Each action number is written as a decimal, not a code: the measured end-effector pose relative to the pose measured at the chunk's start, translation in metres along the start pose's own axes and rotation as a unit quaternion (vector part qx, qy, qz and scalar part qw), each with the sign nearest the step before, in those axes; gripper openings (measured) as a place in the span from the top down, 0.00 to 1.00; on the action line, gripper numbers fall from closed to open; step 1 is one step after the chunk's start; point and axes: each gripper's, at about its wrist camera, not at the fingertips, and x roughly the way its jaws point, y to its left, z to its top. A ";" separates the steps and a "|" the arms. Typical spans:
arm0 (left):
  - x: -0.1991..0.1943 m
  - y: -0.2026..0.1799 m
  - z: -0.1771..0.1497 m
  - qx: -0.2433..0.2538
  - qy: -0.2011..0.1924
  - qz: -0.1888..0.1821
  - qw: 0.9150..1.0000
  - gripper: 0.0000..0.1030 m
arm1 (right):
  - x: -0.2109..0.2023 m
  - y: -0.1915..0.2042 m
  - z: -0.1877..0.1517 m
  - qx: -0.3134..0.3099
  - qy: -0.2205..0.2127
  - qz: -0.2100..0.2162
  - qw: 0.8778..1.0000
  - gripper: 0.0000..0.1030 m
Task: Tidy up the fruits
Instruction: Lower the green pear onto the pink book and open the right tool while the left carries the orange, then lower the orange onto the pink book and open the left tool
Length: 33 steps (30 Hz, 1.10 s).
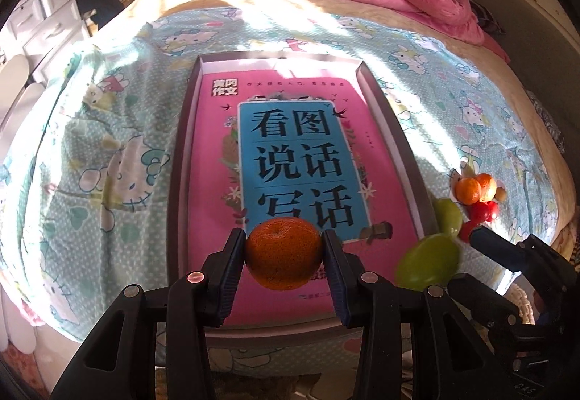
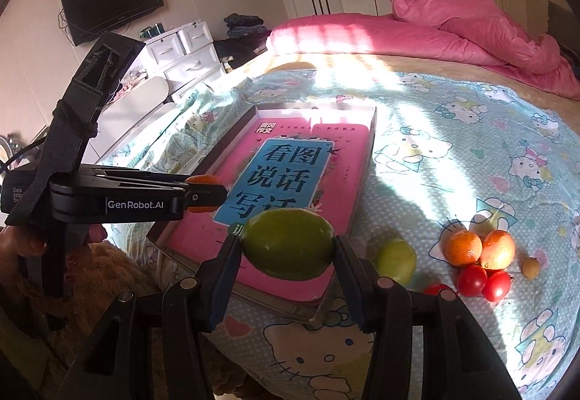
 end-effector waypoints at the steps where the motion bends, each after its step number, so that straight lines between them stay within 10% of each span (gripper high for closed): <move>1: 0.002 0.004 -0.002 -0.004 0.003 0.002 1.000 0.57 | 0.002 0.003 0.000 -0.003 0.000 0.002 1.000 0.54; 33: 0.035 0.015 -0.019 0.010 0.045 0.050 0.998 0.51 | 0.044 0.003 -0.022 0.000 0.057 0.000 0.998 0.54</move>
